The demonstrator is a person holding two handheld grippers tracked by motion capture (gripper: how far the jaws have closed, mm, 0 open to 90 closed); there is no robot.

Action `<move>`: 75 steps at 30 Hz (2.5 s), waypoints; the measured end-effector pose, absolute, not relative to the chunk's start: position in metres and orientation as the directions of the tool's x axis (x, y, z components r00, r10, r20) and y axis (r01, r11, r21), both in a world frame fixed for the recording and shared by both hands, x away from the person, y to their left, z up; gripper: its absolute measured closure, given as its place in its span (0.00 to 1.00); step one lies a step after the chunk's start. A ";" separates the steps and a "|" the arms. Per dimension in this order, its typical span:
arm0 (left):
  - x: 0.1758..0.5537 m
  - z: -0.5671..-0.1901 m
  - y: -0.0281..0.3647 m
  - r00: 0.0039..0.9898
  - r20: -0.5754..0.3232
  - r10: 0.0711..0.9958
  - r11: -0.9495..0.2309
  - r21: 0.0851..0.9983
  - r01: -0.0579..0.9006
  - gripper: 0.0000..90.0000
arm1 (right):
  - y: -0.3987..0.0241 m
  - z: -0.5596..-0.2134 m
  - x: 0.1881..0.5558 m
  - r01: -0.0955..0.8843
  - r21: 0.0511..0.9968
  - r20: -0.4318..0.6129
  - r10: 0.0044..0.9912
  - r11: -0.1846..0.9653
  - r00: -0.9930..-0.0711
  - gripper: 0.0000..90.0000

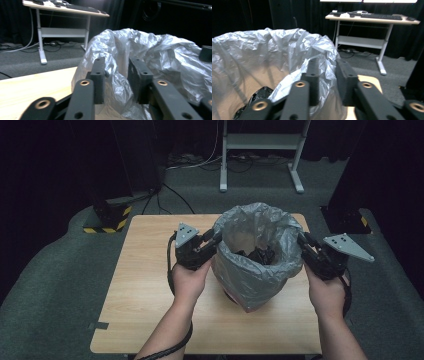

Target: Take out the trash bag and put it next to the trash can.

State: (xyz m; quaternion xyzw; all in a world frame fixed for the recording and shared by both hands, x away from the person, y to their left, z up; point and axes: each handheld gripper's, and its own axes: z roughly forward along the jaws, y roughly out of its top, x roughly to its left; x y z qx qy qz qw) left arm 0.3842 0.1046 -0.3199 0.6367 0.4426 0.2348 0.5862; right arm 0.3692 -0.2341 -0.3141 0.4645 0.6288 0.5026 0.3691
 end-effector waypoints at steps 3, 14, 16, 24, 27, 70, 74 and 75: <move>0.382 -0.319 0.107 0.495 -0.206 0.844 0.087 0.963 0.254 0.93 | -0.235 -0.313 0.367 0.191 0.979 -0.017 0.958 0.074 -0.285 0.97; 0.370 -0.289 0.107 0.542 -0.158 0.826 0.113 0.987 0.116 1.00 | -0.228 -0.291 0.352 0.021 0.995 -0.089 0.958 0.099 -0.273 1.00; 0.364 -0.275 0.109 0.550 -0.152 0.821 0.140 0.988 0.065 1.00 | -0.227 -0.280 0.348 -0.016 0.995 -0.096 0.960 0.095 -0.263 1.00; 0.345 -0.261 0.111 0.582 -0.128 0.803 0.162 0.987 -0.007 1.00 | -0.221 -0.258 0.323 -0.146 0.989 -0.068 0.966 0.032 -0.249 0.99; 0.344 -0.268 0.115 0.581 -0.146 0.801 0.172 0.985 0.010 1.00 | -0.217 -0.261 0.319 -0.153 0.988 -0.064 0.968 0.027 -0.241 0.99; 0.366 -0.316 0.127 0.603 -0.350 0.716 0.239 0.936 0.260 0.29 | -0.048 -0.340 0.308 -0.053 0.944 -0.303 0.794 0.326 -0.527 0.99; 0.374 -0.317 0.121 0.613 -0.372 0.697 0.209 0.923 0.322 0.40 | -0.049 -0.341 0.308 -0.057 0.944 -0.306 0.792 0.326 -0.528 0.99; 0.375 -0.317 0.120 0.610 -0.367 0.702 0.200 0.924 0.327 0.48 | -0.049 -0.341 0.308 -0.058 0.943 -0.306 0.791 0.327 -0.529 0.99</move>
